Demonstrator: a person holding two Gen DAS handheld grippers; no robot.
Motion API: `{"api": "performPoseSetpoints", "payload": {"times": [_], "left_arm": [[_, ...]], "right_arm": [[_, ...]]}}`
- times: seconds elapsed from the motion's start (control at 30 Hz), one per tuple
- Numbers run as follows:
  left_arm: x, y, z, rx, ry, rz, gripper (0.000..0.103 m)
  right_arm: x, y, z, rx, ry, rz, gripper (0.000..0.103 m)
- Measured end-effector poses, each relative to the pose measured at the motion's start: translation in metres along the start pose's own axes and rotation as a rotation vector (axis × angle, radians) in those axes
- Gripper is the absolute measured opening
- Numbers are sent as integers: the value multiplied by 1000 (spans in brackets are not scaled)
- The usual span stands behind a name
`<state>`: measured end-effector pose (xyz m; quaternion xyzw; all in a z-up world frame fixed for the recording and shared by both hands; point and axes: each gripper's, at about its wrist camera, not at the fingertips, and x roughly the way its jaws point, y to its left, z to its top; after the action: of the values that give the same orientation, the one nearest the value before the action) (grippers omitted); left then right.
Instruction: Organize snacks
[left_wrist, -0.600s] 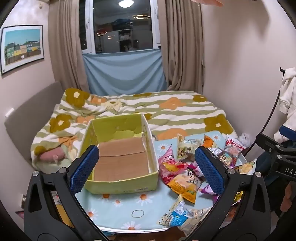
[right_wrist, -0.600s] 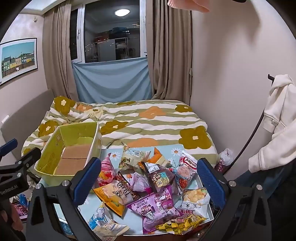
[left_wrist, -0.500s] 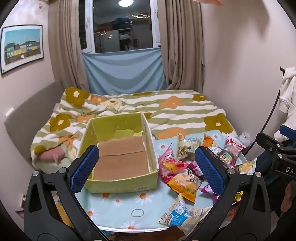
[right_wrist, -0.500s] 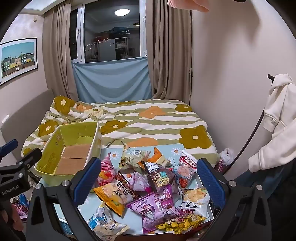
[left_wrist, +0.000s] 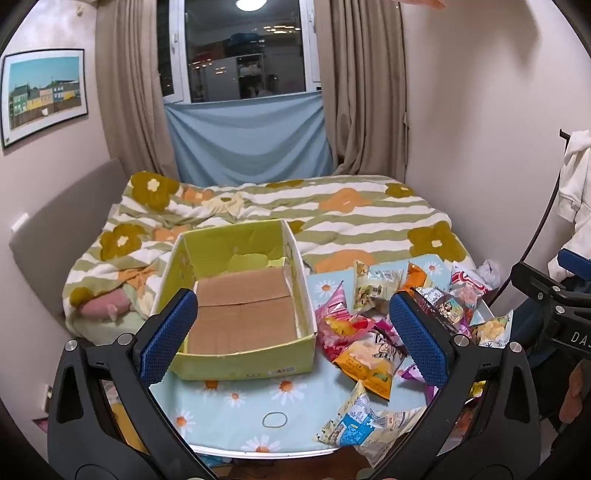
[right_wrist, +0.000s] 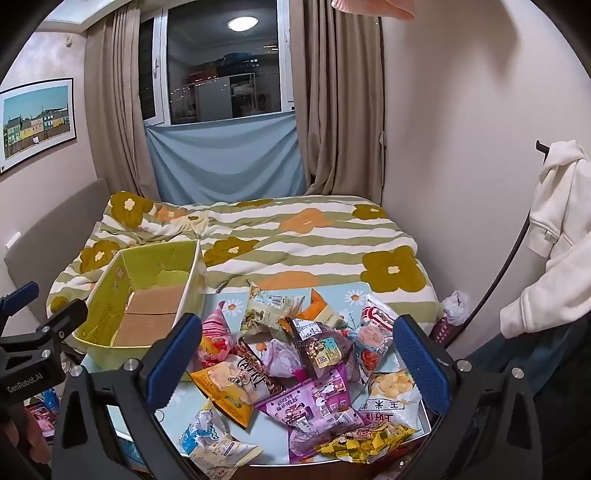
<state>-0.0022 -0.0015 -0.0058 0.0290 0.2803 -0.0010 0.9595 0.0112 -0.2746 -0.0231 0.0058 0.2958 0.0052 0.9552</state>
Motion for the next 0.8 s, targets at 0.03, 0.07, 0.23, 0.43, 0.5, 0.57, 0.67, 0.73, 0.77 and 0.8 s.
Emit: {"api": "performPoseSetpoints", "payload": {"times": [0.03, 0.07, 0.23, 0.43, 0.5, 0.57, 0.67, 0.73, 0.77, 0.8], "left_arm": [[0, 0, 0, -1, 0, 0, 103], [1, -1, 0, 1, 1, 0, 103], [-1, -2, 0, 10, -1, -1, 103], [-2, -5, 1, 15, -3, -2, 103], [-2, -5, 1, 16, -4, -1, 103], [-3, -5, 2, 17, -6, 0, 103], [-4, -6, 2, 17, -8, 0, 103], [-4, -6, 2, 17, -8, 2, 103], [-4, -5, 3, 17, -8, 1, 103], [-4, -5, 3, 17, -8, 1, 103]], "right_arm": [[0, -1, 0, 2, 1, 1, 103], [0, -1, 0, 3, 1, 1, 103], [0, -1, 0, 4, 1, 1, 103], [0, -1, 0, 5, -1, 3, 103], [0, -1, 0, 6, 1, 5, 103], [0, -1, 0, 5, 0, 5, 103], [0, -1, 0, 7, 1, 5, 103], [-1, -1, 0, 7, 1, 6, 103], [-1, -2, 1, 8, 0, 6, 103], [-2, -1, 1, 8, 0, 6, 103]]}}
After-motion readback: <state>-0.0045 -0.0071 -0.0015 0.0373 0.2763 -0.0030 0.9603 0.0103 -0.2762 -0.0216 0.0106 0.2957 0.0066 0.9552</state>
